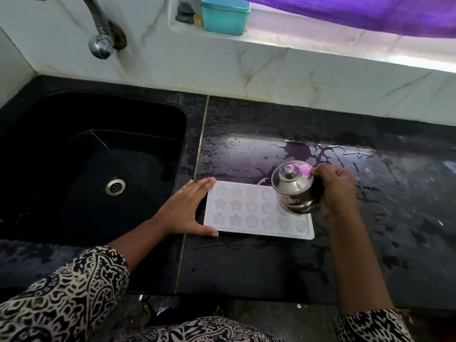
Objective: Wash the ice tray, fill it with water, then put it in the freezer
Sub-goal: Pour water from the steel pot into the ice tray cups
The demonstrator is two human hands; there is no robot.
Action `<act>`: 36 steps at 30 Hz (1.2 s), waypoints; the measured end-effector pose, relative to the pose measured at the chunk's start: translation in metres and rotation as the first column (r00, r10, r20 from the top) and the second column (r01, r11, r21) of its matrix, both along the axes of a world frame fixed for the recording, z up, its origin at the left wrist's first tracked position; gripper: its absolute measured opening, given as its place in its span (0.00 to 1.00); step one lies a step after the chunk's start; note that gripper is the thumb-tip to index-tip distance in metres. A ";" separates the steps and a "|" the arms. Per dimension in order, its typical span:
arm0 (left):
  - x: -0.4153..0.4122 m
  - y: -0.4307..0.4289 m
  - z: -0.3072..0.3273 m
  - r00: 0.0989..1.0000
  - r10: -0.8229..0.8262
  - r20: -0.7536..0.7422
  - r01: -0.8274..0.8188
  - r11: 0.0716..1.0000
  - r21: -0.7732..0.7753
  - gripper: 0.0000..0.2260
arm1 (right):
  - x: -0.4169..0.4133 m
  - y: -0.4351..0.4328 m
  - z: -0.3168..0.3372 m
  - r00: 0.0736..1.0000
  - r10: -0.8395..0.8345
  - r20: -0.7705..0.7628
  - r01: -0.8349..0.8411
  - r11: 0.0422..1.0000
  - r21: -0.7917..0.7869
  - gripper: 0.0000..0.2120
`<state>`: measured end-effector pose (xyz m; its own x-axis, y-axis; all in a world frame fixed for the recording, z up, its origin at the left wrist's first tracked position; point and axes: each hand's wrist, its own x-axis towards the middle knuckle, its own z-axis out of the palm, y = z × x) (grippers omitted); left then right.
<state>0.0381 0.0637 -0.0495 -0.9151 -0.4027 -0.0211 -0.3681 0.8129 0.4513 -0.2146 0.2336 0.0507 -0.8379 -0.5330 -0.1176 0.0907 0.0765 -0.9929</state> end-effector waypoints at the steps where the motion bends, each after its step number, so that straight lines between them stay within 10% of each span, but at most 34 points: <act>1: 0.000 0.000 0.000 1.000 0.001 0.001 -0.001 1.000 -0.001 0.57 | -0.001 0.000 0.000 0.999 -0.015 0.048 0.017 0.999 -0.038 0.13; 7: 0.000 -0.001 -0.002 1.000 0.000 -0.009 0.000 1.000 -0.003 0.57 | -0.008 0.010 0.001 0.970 -0.094 0.226 0.132 0.979 -0.158 0.18; 36: 0.000 -0.001 -0.002 1.000 0.001 -0.007 -0.001 1.000 -0.007 0.56 | -0.013 0.019 0.003 0.995 -0.094 -0.041 0.096 0.993 0.067 0.13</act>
